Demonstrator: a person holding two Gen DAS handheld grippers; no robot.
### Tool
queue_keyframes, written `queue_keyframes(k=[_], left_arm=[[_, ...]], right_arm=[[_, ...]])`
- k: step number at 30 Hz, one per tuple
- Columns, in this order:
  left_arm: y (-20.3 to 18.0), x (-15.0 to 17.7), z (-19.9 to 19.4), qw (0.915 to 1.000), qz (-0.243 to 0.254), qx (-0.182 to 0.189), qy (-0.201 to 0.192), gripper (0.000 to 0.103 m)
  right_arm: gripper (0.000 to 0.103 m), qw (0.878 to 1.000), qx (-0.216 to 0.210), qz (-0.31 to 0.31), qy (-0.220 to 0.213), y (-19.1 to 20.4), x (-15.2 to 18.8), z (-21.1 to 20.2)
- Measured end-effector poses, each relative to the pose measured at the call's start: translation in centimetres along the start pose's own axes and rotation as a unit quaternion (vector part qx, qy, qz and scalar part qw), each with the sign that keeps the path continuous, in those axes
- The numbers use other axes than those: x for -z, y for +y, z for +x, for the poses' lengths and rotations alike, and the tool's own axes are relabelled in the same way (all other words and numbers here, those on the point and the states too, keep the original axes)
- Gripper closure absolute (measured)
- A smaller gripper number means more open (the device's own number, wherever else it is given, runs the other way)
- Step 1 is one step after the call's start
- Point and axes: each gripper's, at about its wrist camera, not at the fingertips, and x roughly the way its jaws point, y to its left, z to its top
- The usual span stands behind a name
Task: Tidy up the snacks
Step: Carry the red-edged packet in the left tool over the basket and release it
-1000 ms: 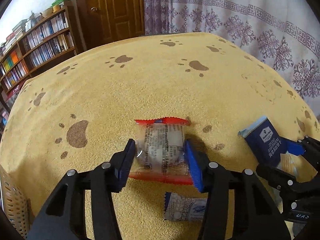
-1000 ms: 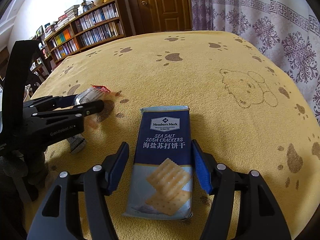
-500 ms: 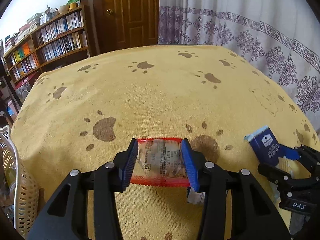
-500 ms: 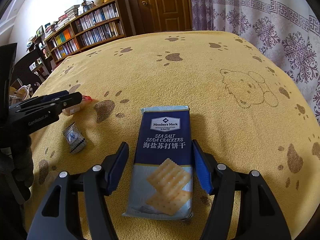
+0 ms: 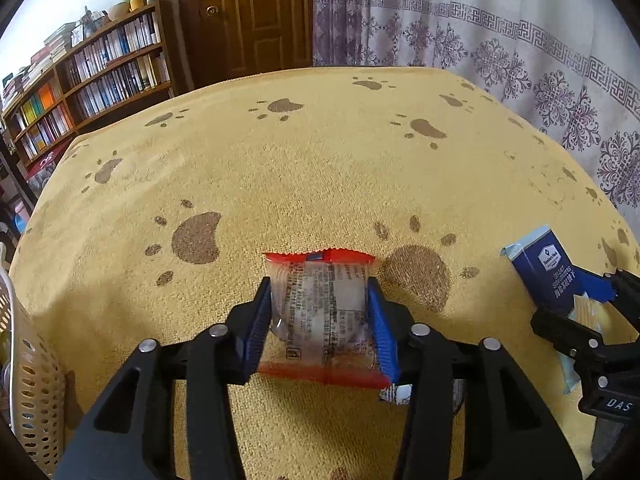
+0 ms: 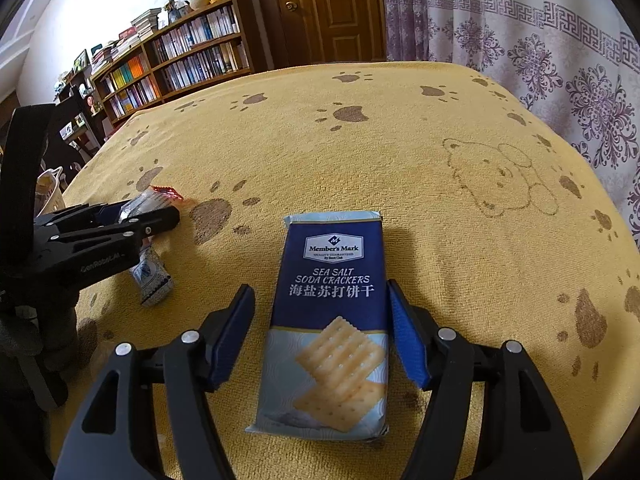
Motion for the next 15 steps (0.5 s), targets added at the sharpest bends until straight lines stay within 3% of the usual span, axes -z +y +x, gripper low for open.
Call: queue_keyframes(k=[15], left_arm=[[2.8,0.4,-6.7,0.995,-0.038,-0.052,-0.077,0.06]], right_arm=[[0.037,1.0,0.004,-0.004,0.001,0.2,0.0,0.1]])
